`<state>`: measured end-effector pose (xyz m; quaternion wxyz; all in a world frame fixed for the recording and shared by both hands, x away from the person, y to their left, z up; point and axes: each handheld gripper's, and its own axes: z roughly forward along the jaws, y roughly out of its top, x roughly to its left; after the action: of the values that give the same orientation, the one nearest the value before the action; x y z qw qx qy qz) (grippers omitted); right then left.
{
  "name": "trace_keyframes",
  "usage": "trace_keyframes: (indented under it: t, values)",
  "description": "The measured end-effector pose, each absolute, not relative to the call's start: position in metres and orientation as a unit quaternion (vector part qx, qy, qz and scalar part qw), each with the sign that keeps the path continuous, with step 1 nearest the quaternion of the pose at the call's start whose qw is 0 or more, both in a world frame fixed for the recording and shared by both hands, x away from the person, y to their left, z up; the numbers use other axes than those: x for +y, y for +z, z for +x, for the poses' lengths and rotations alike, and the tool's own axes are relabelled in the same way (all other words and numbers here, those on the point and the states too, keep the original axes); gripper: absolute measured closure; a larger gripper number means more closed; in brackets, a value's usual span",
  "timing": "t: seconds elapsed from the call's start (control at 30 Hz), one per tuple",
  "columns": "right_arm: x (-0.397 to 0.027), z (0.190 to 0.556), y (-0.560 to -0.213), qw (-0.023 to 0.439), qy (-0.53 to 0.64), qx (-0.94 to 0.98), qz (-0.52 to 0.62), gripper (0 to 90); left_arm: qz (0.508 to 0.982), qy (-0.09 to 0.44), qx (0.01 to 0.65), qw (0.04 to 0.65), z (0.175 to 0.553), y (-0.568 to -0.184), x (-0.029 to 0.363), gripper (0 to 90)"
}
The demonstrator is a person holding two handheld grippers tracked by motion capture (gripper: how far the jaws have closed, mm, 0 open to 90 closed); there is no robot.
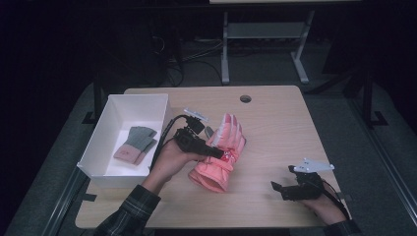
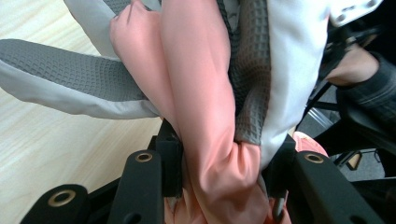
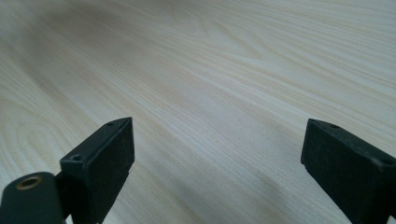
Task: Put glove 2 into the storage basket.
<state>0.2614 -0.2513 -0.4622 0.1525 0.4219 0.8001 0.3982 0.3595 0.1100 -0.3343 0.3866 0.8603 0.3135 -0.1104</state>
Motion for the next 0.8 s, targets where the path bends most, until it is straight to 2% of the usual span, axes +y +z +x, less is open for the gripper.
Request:
trace_keyframes:
  t: [0.47,0.8]
  values:
    - [-0.253,0.263,-0.464,0.158,0.393,0.802,0.421,8.5,0.854,-0.062,0.331,0.396,0.367,-0.276,0.159,59.4]
    - [-0.253,0.263,-0.464,0.158,0.398,0.802,0.417,8.5,0.831,-0.022,0.364,0.420,0.368,-0.252,0.217,59.4]
